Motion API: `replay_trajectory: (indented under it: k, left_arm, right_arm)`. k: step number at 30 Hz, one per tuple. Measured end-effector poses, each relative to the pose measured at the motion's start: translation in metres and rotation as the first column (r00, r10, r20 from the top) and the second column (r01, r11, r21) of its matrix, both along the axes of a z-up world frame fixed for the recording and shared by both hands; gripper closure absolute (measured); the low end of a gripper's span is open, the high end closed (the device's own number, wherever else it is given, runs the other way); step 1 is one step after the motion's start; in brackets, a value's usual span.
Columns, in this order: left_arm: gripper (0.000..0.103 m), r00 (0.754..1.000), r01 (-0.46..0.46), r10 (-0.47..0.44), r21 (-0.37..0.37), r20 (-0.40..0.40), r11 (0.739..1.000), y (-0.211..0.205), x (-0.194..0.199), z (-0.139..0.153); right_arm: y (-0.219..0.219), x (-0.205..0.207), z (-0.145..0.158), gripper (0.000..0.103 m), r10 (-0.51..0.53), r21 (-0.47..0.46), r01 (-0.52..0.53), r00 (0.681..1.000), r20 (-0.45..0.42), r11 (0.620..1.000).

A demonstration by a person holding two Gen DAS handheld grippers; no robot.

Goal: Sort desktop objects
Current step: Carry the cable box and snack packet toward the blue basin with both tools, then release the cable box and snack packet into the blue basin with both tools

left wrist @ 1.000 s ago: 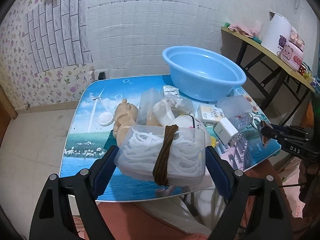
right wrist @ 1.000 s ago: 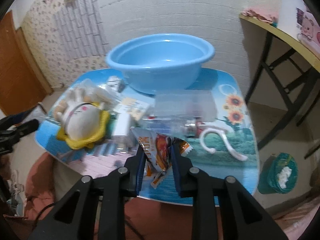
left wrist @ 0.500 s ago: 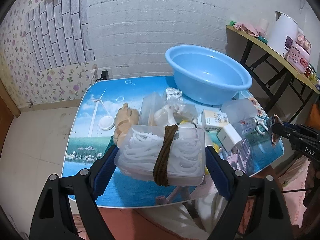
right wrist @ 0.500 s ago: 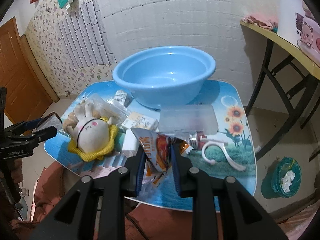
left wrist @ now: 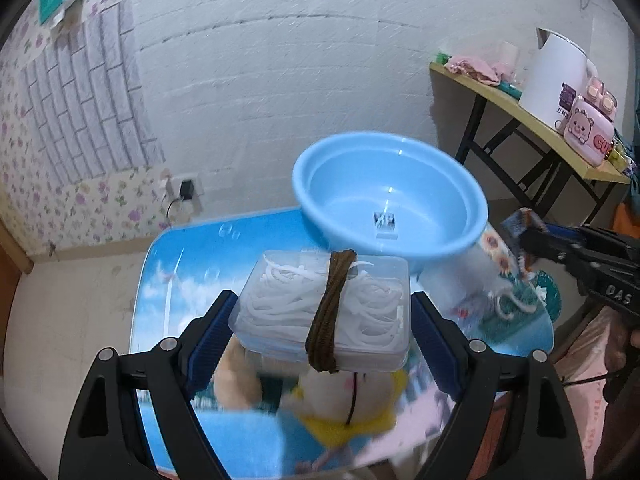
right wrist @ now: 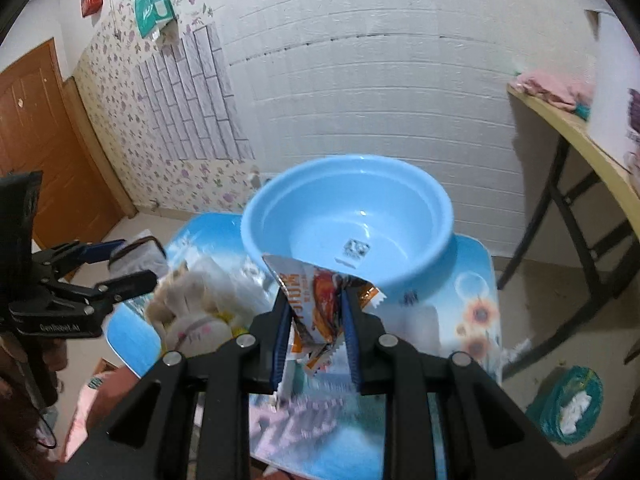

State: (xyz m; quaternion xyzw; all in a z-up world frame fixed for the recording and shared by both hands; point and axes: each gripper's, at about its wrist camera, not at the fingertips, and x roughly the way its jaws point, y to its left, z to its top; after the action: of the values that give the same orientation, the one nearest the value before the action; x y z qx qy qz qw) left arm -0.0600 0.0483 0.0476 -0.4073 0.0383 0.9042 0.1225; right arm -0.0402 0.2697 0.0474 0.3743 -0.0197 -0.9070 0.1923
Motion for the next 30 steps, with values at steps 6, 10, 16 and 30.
replay_trajectory:
  k: [6,10,16,30]
  left_arm:
    - [0.018,0.998,0.062,-0.062,-0.019,-0.017,0.998,0.030,-0.051,0.003]
    - [0.018,0.996,0.084,-0.084,-0.019,0.012,0.996,0.047,-0.085,-0.006]
    - [0.018,0.992,0.116,-0.113,-0.041,0.055,0.992,0.072,-0.127,-0.028]
    - [0.017,0.979,0.191,-0.179,-0.133,0.099,0.972,0.106,-0.153,-0.072]
  right_arm:
    - [0.000,-0.049,-0.006,0.079,0.002,0.015,-0.003,1.000,0.031,1.000]
    - [-0.001,-0.080,-0.017,0.079,-0.003,0.050,0.001,0.999,0.047,0.999]
    - [-0.005,-0.114,-0.036,0.079,-0.002,0.077,-0.004,0.997,0.072,0.997]
    - [0.001,-0.149,-0.061,0.079,-0.018,0.072,0.010,0.994,0.112,0.997]
